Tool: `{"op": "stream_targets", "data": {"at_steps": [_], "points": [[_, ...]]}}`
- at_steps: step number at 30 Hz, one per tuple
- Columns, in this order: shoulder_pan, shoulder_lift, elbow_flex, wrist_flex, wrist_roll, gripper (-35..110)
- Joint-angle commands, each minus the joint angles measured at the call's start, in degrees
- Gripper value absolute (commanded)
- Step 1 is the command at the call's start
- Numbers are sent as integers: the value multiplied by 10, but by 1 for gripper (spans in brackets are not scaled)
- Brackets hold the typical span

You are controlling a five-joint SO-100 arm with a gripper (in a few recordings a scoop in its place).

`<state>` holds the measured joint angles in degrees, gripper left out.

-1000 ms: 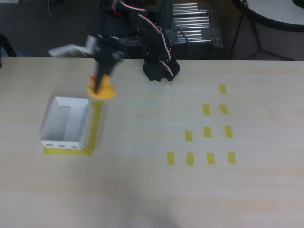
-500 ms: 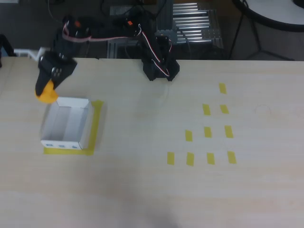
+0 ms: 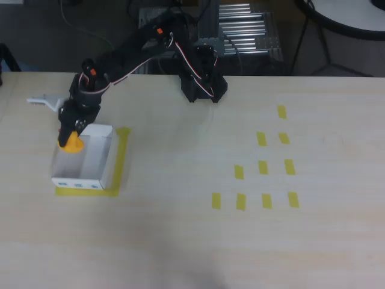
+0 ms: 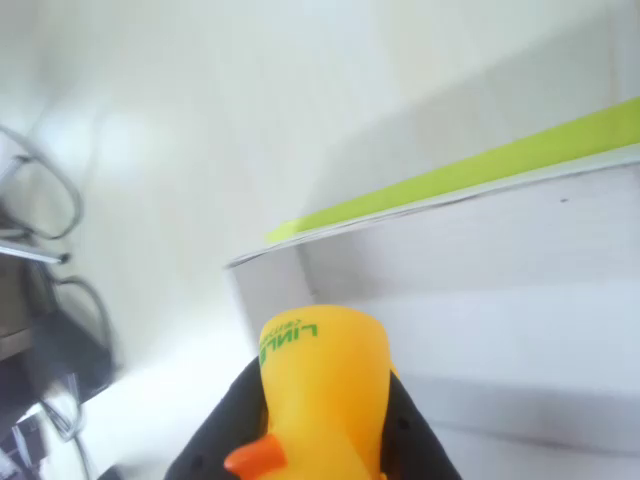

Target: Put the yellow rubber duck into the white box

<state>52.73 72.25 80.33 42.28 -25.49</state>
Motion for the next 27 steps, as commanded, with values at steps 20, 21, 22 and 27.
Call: {"op": "stream_targets", "data": {"at_steps": [20,21,22,27], "points": [[5,-33,-55,121,39,0],[5,-33,-55,120,38,1],[5,-33,-55,119,35,3],[4,-32,-56,107,26,13]]}}
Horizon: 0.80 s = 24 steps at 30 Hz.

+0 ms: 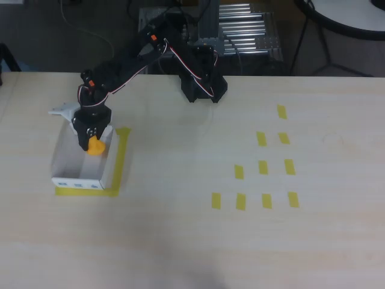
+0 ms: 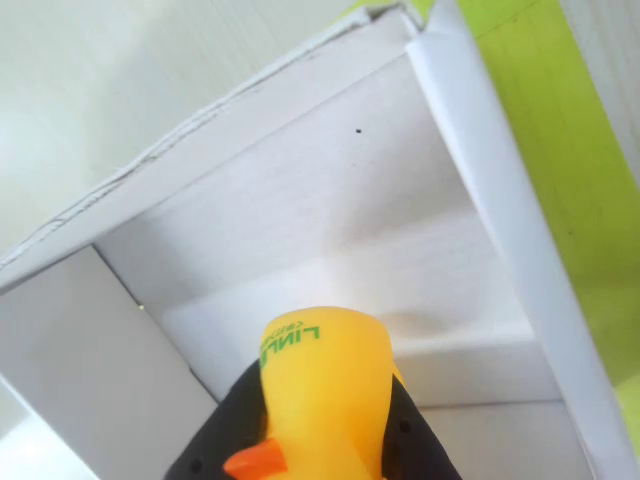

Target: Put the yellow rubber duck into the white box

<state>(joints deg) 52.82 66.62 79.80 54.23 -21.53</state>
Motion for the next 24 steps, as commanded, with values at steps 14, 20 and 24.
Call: {"op": "stream_targets", "data": {"at_steps": [14,20,24], "points": [[-2,46,-76,-16,-10,28],[-9,57,-126,23,6,29],[-22,82,-202,97,24,29]]}}
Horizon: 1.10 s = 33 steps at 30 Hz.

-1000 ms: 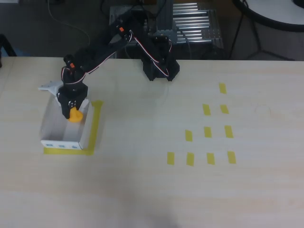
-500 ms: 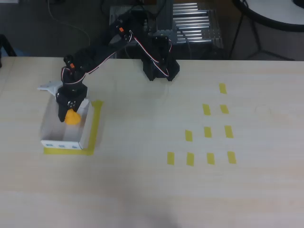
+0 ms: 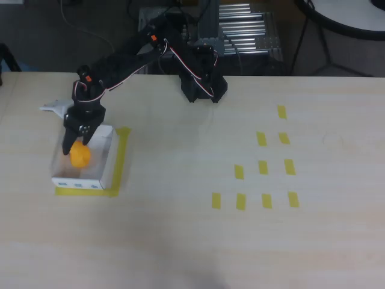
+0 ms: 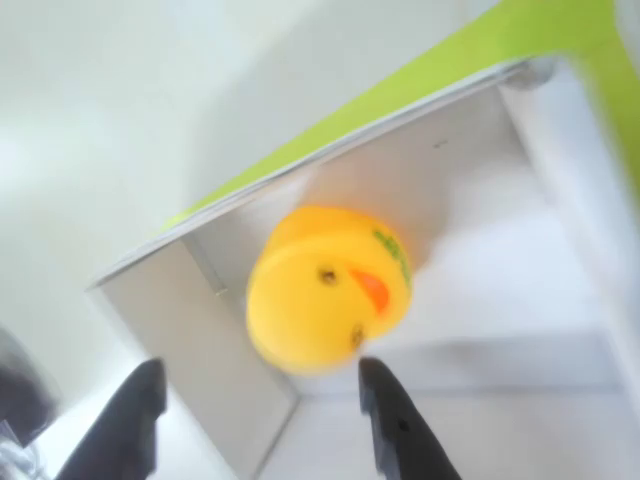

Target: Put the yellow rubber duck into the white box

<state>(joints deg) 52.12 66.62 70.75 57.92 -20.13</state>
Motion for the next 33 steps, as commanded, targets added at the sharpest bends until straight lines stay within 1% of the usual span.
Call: {"op": "stream_targets", "data": {"at_steps": [1,4,6,7,8,9,11,13,16,20,24,27,29,31,33], "points": [[-19,90,-133,81,11,28],[-38,125,-178,117,27,26],[-54,163,-192,124,35,20],[-60,185,-197,120,54,14],[-65,208,-202,113,76,3],[-74,232,-210,113,85,0],[-96,291,-204,103,92,0],[-119,368,-157,63,115,0],[-162,512,-22,-40,159,0],[-244,721,224,-203,195,0],[-374,887,431,-272,207,0],[-474,1027,602,-276,205,0],[-521,1118,714,-270,204,0],[-559,1182,796,-227,216,0],[-583,1216,858,-191,250,0]]}}
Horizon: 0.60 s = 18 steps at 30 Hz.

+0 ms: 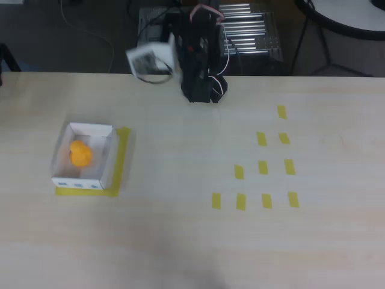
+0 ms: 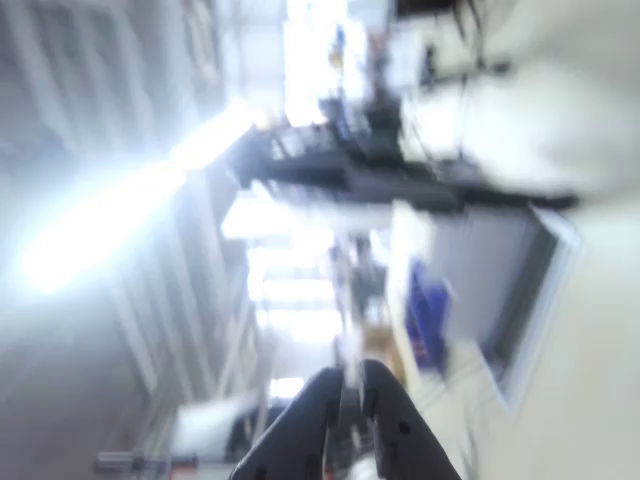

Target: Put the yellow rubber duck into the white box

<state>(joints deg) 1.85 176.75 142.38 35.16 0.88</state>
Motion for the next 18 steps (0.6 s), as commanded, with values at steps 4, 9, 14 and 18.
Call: {"op": "stream_targets", "data": {"at_steps": [4,9,14,18], "points": [[-99,119,221,98,87,0],[-83,144,294,128,99,0],[-72,144,308,185,101,0],[-68,144,344,179,100,0]]}}
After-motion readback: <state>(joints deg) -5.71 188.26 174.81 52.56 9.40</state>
